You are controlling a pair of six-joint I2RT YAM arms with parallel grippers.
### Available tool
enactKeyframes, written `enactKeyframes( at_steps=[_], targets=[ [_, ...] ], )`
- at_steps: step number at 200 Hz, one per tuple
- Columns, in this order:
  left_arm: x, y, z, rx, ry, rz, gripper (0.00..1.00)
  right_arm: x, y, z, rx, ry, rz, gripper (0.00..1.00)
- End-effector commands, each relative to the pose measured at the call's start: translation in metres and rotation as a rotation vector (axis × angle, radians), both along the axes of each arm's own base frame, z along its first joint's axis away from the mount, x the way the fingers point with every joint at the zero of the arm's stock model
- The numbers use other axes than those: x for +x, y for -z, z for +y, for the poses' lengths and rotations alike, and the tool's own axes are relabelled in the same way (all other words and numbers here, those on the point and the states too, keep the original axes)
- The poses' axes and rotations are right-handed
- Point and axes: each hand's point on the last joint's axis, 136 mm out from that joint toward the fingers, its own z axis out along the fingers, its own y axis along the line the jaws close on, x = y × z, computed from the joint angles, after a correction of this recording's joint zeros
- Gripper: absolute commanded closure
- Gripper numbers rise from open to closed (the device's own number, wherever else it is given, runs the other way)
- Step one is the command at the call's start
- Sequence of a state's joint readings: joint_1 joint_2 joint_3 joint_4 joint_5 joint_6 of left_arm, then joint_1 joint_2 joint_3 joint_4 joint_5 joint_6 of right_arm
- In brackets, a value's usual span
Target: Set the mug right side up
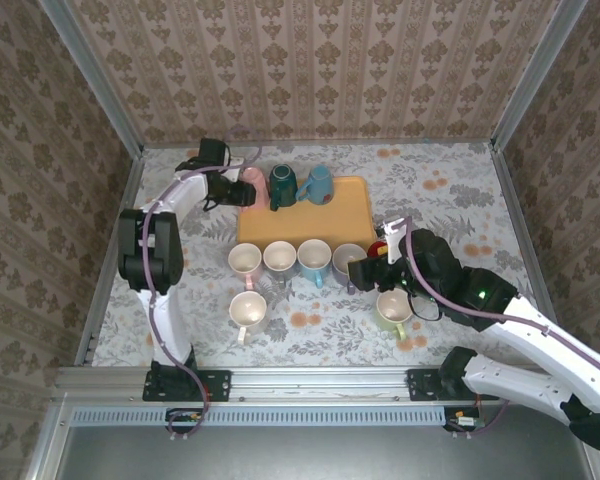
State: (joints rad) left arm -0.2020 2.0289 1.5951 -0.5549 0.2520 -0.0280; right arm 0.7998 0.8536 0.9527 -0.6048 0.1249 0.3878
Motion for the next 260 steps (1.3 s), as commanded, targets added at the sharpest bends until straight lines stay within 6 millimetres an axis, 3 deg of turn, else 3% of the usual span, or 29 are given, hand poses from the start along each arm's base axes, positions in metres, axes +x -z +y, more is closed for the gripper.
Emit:
enactKeyframes(
  at_steps=[1,54,97,120,153,195,221,260],
  targets=[
    [0.003,-0.001,-0.004,-0.015,0.028,0.013,0.52,-0.002,0.000,-0.001,-0.020,-0.025,0.001,0.21],
    [0.012,0.011,0.008,0.090,-0.019,0.010,0.80,-0.004,-0.002,-0.013,-0.028,0.017,-0.009,0.22],
    [0.009,0.019,0.014,0.187,-0.026,0.003,1.00,-0.008,-0.003,-0.021,-0.026,0.035,-0.011,0.23],
    [0.009,0.007,0.016,0.206,-0.036,-0.035,1.00,-0.009,-0.004,-0.025,-0.021,0.049,-0.015,0.22],
    [0.006,-0.037,0.016,0.197,-0.056,-0.132,1.00,-0.011,-0.006,-0.026,0.001,0.059,-0.008,0.22],
    [-0.010,-0.128,0.012,0.076,-0.108,-0.317,1.00,-0.011,-0.013,-0.024,0.031,0.062,-0.013,0.23],
    [-0.035,-0.184,-0.006,-0.132,-0.104,-0.409,1.00,-0.008,-0.012,-0.023,0.056,0.087,-0.003,0.23],
    [-0.084,-0.244,-0.028,-0.504,-0.102,-0.501,1.00,-0.004,-0.017,-0.013,0.156,0.106,0.013,0.25]
  ],
)
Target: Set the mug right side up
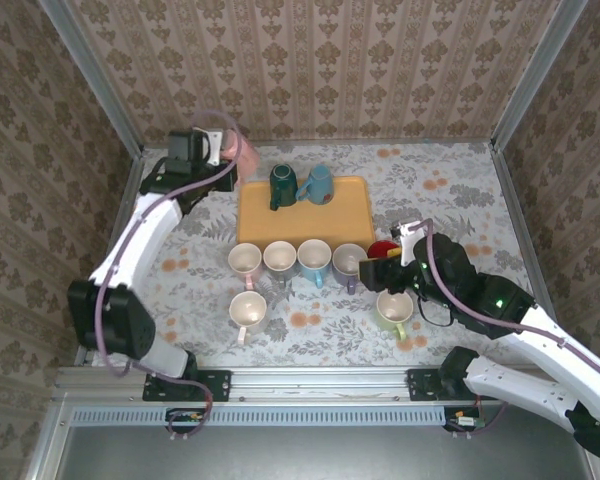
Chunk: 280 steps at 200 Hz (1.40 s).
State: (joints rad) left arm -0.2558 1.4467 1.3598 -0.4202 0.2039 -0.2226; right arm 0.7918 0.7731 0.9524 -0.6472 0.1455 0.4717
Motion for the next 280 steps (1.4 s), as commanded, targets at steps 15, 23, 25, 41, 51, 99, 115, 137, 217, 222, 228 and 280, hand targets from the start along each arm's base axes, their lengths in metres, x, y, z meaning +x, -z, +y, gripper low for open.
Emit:
enactKeyframes(
  at_steps=[15,23,25,41,51,99,115,137,217,222,228,280],
  targets=[
    [-0.036,-0.076,-0.034,-0.453,0.108,-0.168,1.00,0.006,-0.012,0.011,0.133,0.025,-0.001,0.25],
    [-0.045,-0.083,-0.041,-0.548,0.131,-0.183,1.00,0.009,-0.018,0.015,0.169,0.028,-0.008,0.25],
    [-0.047,-0.086,-0.043,-0.574,0.140,-0.193,1.00,0.010,-0.020,0.016,0.177,0.028,-0.009,0.25],
    [-0.066,-0.091,-0.062,-0.771,0.202,-0.198,1.00,0.015,-0.021,0.033,0.240,0.004,0.017,0.25],
    [-0.077,-0.088,-0.073,-0.870,0.232,-0.184,1.00,0.018,-0.024,0.047,0.303,-0.022,0.036,0.26],
    [-0.117,-0.113,-0.100,-1.127,0.365,-0.214,1.00,0.037,-0.052,0.088,0.611,-0.099,0.070,0.26],
    [-0.131,-0.125,-0.108,-1.145,0.425,-0.235,1.00,0.046,-0.059,0.089,0.692,-0.089,0.073,0.26],
    [-0.145,-0.133,-0.109,-1.176,0.454,-0.251,1.00,0.057,-0.068,0.087,0.823,-0.080,0.082,0.25],
    [-0.174,-0.142,-0.116,-1.265,0.561,-0.238,1.00,0.072,-0.100,0.088,0.965,-0.150,0.020,0.16],
    [-0.176,-0.143,-0.118,-1.262,0.570,-0.237,1.00,0.072,-0.102,0.090,0.966,-0.161,0.018,0.17],
    [-0.178,-0.143,-0.119,-1.257,0.578,-0.236,1.00,0.073,-0.104,0.092,0.962,-0.169,0.018,0.17],
    [-0.190,-0.141,-0.128,-1.227,0.610,-0.221,1.00,0.081,-0.112,0.101,0.966,-0.199,0.015,0.22]
  ],
)
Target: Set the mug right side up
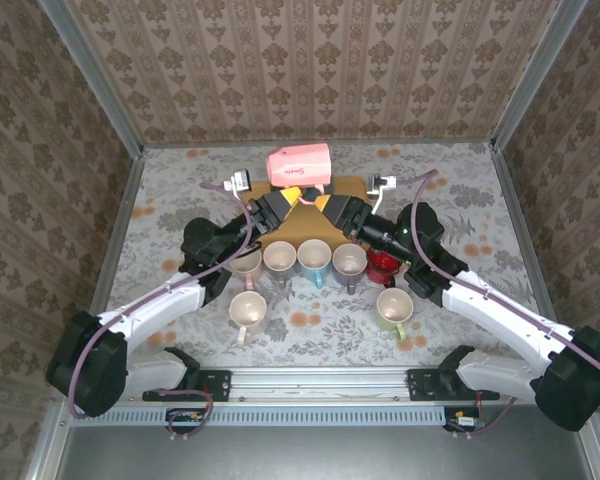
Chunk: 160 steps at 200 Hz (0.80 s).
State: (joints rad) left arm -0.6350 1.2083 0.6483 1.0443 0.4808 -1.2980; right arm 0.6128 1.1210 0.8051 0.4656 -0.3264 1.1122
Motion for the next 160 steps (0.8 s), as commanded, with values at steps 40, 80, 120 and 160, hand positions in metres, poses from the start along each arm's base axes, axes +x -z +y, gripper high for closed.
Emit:
enactKeyframes(
  at_steps=[40,80,120,160],
  targets=[
    [-0.038,-0.051,0.008,-0.091,0.032,-0.198,1.00,0.007,-0.049,0.004,0.130,-0.034,-0.120,0.32],
    [-0.045,-0.051,0.004,-0.072,0.059,-0.210,1.00,0.008,-0.062,0.005,0.189,-0.048,-0.161,0.56],
    [-0.042,-0.041,0.003,-0.046,0.045,-0.197,1.00,0.005,-0.066,0.003,0.198,-0.050,-0.174,0.89],
    [-0.035,-0.024,-0.001,0.008,0.037,-0.150,0.77,0.001,-0.061,-0.003,0.129,-0.023,-0.165,1.00]
  ],
)
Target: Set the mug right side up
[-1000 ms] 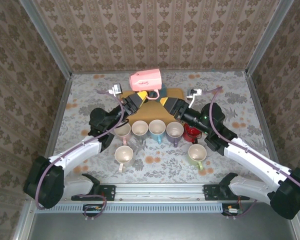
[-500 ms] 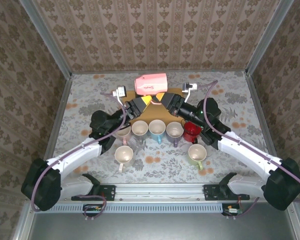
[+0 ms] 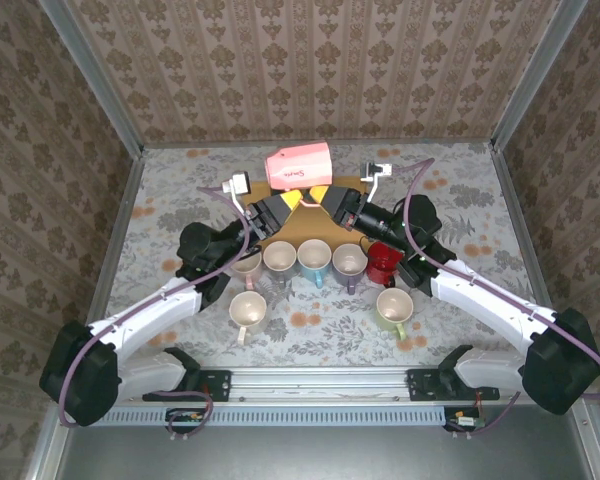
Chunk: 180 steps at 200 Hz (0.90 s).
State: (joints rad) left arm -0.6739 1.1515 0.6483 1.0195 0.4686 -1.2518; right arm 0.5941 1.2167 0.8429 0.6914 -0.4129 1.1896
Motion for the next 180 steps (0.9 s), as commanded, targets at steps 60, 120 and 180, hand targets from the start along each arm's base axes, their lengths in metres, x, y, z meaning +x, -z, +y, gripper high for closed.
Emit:
enactKeyframes(
  at_steps=[60,120,180],
  targets=[
    [-0.008,0.044,0.034,0.327,-0.136,-0.030,0.23,-0.030,0.034,-0.055,-0.560,0.241,-0.055,1.00],
    [0.009,0.089,0.096,0.891,-0.355,0.024,0.23,-0.083,0.078,-0.056,-1.005,0.162,-0.154,1.00],
    [0.039,0.101,0.129,1.125,-0.484,-0.009,0.22,-0.146,0.127,-0.030,-1.206,0.032,-0.204,1.00]
  ],
)
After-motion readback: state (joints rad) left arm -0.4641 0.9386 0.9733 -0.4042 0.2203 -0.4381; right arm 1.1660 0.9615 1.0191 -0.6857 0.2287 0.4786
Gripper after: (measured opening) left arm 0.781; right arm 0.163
